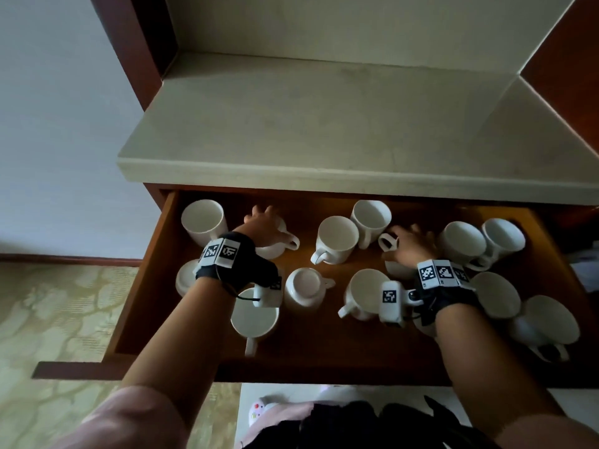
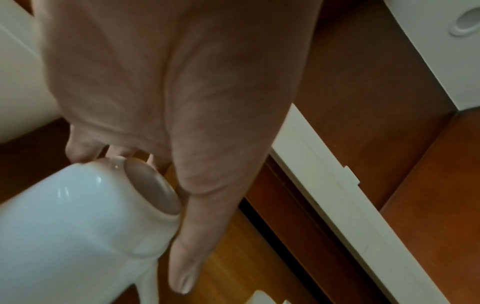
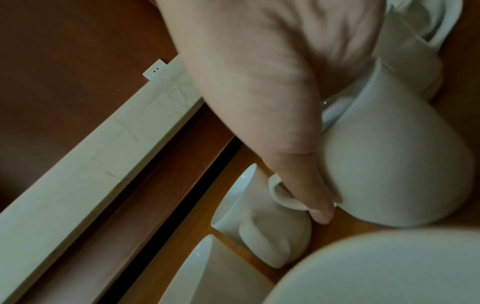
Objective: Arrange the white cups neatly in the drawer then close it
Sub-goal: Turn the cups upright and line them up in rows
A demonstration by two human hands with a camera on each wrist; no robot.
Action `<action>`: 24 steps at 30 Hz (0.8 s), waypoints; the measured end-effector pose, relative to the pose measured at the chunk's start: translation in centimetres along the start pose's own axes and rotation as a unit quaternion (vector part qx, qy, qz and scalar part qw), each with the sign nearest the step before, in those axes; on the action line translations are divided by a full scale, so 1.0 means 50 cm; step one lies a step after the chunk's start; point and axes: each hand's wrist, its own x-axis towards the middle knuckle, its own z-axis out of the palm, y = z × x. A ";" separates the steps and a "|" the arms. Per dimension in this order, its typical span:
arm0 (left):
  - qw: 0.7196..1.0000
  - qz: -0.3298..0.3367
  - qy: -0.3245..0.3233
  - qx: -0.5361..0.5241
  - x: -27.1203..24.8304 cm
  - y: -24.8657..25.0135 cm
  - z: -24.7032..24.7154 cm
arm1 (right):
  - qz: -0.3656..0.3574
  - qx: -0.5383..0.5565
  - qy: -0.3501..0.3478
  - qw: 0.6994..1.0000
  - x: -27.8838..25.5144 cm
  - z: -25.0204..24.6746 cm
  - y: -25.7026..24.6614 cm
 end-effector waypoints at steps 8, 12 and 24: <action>1.000 0.017 -0.003 0.015 0.013 -0.008 0.006 | -0.001 -0.001 -0.014 1.000 0.009 0.004 0.005; 0.999 0.027 -0.015 0.028 0.020 -0.021 0.012 | -0.004 0.007 -0.004 1.000 0.007 0.007 0.004; 0.994 0.074 0.048 0.063 0.023 -0.037 -0.001 | -0.004 0.005 -0.003 1.000 0.013 0.012 0.007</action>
